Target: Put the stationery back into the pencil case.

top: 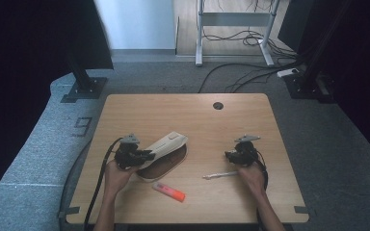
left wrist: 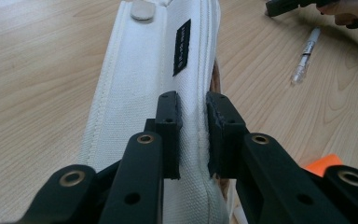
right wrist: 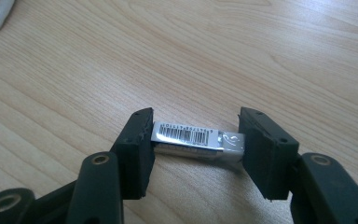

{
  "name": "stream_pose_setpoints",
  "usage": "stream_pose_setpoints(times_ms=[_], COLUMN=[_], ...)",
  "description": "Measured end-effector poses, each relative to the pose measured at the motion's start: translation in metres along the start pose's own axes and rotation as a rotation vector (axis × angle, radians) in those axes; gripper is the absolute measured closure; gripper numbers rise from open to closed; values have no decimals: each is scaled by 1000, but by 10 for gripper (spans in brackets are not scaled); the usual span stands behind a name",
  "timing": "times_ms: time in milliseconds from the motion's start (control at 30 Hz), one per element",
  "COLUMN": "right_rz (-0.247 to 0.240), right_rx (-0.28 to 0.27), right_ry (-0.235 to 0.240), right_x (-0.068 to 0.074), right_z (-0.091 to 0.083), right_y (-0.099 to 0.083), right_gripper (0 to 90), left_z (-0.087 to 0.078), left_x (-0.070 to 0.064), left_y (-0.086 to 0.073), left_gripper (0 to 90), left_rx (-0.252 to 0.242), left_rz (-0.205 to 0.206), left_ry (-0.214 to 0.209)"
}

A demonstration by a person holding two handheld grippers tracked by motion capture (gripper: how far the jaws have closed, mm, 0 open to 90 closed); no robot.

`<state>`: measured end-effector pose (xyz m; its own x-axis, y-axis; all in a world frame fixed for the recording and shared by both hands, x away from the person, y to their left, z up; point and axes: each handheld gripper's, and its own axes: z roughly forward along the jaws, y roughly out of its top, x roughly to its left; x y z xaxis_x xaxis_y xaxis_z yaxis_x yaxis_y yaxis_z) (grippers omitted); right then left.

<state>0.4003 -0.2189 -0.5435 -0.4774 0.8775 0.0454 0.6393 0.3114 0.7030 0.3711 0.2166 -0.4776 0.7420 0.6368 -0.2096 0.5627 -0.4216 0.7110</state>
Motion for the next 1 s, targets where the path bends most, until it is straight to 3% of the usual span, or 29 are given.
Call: stream_pose_setpoints(times_ms=[167,467,733,1000], right_rz=[18,-5,-79,-117], right_rx=[-5,-20,-42,-54], right_ry=[13,66,145,189], right_x=[-2,5,24,37], right_z=[-4,-10,-11,-9], right_y=[0,5,18,26], right_gripper=[463,464,465,466], left_z=[0,-1,-2,-2], left_x=[0,1,0,0], left_y=[0,0,1,1], left_gripper=[759,759,760,761], left_rx=[-1,-6,-11,-10], left_rz=[-2,-4,-5,-3], left_ry=[-1,-1,2,5])
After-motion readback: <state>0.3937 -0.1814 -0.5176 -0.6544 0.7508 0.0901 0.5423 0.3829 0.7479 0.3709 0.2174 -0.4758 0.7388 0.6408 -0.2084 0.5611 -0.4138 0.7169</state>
